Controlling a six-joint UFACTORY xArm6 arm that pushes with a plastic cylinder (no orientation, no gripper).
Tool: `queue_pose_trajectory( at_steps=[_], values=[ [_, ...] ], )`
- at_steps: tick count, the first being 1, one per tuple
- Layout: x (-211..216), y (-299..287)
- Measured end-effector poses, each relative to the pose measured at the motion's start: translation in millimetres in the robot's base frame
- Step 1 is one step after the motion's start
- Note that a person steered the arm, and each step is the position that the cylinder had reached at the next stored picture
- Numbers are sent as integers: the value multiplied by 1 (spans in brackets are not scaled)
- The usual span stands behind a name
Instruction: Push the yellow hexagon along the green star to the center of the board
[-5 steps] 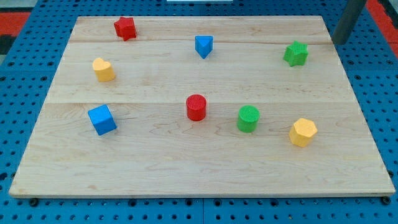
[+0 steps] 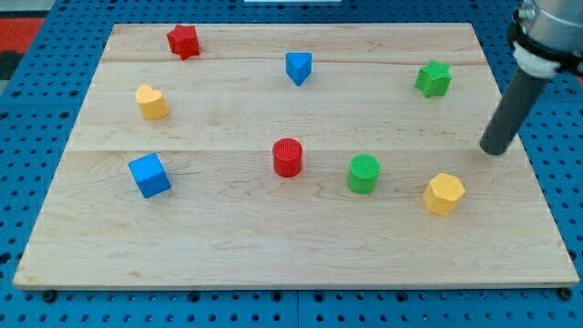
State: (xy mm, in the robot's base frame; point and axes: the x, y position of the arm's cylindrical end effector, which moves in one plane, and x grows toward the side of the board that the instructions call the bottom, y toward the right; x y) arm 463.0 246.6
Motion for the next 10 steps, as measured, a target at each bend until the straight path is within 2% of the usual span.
queue_pose_trajectory(
  at_steps=[1, 3, 4, 5, 7, 10],
  values=[
    [39, -16],
    [43, -78],
    [58, -63],
    [84, -91],
    [27, -158],
    [-13, -218]
  ],
)
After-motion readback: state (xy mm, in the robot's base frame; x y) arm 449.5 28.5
